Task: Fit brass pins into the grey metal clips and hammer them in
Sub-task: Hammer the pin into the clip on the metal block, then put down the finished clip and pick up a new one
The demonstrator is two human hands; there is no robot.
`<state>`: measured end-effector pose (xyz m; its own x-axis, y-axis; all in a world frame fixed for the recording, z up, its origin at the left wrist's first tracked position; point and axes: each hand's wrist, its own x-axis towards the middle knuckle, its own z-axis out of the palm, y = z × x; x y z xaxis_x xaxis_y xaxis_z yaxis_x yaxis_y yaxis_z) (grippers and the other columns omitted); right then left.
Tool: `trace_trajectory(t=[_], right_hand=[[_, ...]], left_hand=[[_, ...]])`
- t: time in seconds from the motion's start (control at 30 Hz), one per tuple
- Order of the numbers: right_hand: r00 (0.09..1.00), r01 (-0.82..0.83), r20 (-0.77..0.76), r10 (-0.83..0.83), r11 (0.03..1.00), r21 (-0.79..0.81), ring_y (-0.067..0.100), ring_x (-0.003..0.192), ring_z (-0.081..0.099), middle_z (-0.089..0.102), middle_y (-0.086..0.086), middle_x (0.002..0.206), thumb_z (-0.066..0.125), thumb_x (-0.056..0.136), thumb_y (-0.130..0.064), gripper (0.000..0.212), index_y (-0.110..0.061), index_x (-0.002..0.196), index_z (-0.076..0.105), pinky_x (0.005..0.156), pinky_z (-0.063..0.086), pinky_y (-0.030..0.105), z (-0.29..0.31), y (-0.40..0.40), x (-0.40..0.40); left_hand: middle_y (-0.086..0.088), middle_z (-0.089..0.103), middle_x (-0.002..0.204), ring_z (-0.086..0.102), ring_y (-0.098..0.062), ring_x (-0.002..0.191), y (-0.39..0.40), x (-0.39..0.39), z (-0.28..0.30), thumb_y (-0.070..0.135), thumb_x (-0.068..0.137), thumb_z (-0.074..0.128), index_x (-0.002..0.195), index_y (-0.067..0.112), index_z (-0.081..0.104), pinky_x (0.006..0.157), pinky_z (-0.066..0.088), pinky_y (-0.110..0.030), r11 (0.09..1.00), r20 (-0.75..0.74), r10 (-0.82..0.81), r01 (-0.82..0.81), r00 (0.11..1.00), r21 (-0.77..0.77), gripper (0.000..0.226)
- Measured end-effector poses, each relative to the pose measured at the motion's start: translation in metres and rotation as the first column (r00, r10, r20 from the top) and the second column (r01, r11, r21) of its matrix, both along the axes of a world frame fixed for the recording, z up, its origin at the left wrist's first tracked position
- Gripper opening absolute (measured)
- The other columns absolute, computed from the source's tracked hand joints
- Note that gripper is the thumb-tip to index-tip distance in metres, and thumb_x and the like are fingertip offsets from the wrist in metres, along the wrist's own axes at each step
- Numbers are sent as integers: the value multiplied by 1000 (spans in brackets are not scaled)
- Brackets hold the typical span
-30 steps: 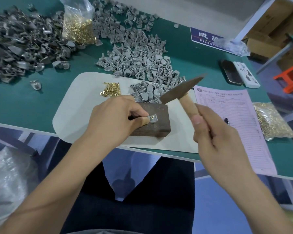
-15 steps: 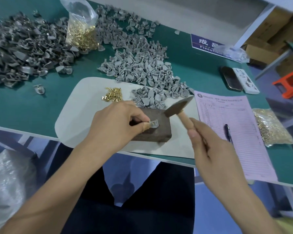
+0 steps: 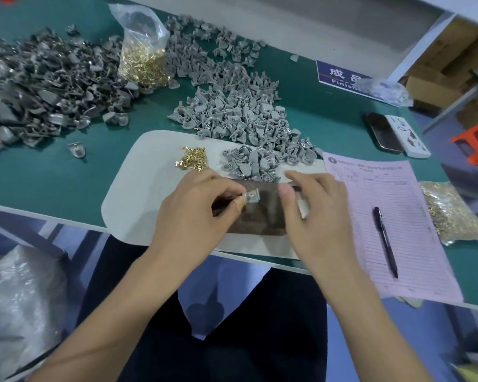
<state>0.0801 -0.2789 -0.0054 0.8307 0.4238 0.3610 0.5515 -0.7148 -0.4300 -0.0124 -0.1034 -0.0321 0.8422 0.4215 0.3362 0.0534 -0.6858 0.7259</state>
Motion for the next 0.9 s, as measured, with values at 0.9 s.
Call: trace_trajectory(t=[0.9], right_hand=[[852, -522, -169, 495, 826, -213, 24, 93, 62, 70, -4, 91, 64, 95, -31, 13, -26, 102, 74, 83, 51, 41, -14, 214, -34]], left_hand=[[12, 62, 85, 54, -16, 93, 137, -72, -27, 43, 91, 67, 91, 33, 68, 62, 38, -30, 826, -143, 559, -533, 817, 182, 10]])
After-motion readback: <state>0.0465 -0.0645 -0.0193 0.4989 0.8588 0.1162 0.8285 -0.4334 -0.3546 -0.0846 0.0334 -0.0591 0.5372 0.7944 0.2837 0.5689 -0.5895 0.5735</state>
